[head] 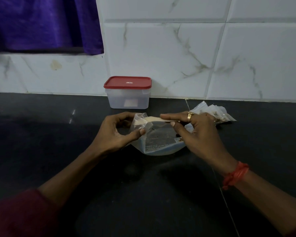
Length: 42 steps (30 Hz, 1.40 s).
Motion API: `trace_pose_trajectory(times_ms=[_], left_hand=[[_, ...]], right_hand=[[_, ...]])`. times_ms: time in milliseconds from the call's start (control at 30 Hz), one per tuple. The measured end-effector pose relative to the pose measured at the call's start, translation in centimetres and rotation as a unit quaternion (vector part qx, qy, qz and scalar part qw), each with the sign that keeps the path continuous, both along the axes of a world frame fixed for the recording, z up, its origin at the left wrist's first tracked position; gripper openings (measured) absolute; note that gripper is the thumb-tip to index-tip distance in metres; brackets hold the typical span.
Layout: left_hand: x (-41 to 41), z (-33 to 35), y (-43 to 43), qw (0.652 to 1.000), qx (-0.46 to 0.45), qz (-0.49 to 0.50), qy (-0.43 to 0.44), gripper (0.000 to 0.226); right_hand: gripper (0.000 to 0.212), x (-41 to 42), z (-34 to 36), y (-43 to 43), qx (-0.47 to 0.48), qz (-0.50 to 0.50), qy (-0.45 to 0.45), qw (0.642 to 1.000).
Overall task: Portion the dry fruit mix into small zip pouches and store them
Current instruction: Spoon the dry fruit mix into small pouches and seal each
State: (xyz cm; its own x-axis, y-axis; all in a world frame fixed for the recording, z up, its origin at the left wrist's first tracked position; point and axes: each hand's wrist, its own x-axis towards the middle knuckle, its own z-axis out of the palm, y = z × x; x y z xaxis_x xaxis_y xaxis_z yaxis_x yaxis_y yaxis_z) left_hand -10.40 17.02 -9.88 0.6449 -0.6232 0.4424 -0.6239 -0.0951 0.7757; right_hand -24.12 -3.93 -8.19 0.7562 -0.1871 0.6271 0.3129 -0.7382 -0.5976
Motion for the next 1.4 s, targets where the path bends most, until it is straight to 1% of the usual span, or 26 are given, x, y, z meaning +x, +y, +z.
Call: trace_pose_trajectory(times_ms=[167,433,533,700,833,1000,1133,1267,1400], left_hand=[[0.2,0.0,0.1,1.000,-0.003,0.001,0.000,0.045],[0.2,-0.2,0.0,1.000,0.000,0.001,0.004,0.051],[0.1,-0.2,-0.1,1.000,0.002,-0.002,0.004,0.050],[0.1,-0.2,-0.2,1.000,-0.002,0.002,0.004,0.052],[0.1,-0.1,-0.2,1.000,0.003,0.004,0.006,0.054],[0.1,-0.1,-0.1,1.000,0.002,0.000,0.011,0.052],[0.2,-0.1,-0.1,1.000,0.005,0.000,0.009,0.038],[0.2,-0.1,0.0,1.000,0.002,-0.001,0.009,0.046],[0.1,-0.2,0.0,1.000,-0.003,-0.002,0.010,0.047]], right_hand=[[0.030,0.0,0.2,-0.3,0.056,-0.012,0.003,0.998],[0.027,-0.6,1.0,-1.0,0.136,-0.007,-0.003,0.991],[0.026,-0.6,0.7,-0.7,0.132,0.000,0.007,0.991],[0.025,-0.4,0.3,-0.2,0.092,-0.006,-0.002,0.996],[0.030,-0.4,0.2,-0.2,0.057,-0.001,-0.005,0.998],[0.033,-0.4,0.2,-0.4,0.065,-0.005,-0.004,0.998],[0.025,-0.4,0.3,-0.3,0.089,-0.013,-0.014,0.996],[0.025,-0.4,0.4,-0.1,0.103,-0.006,-0.007,0.995],[0.026,-0.5,0.4,-0.2,0.108,-0.003,-0.005,0.994]])
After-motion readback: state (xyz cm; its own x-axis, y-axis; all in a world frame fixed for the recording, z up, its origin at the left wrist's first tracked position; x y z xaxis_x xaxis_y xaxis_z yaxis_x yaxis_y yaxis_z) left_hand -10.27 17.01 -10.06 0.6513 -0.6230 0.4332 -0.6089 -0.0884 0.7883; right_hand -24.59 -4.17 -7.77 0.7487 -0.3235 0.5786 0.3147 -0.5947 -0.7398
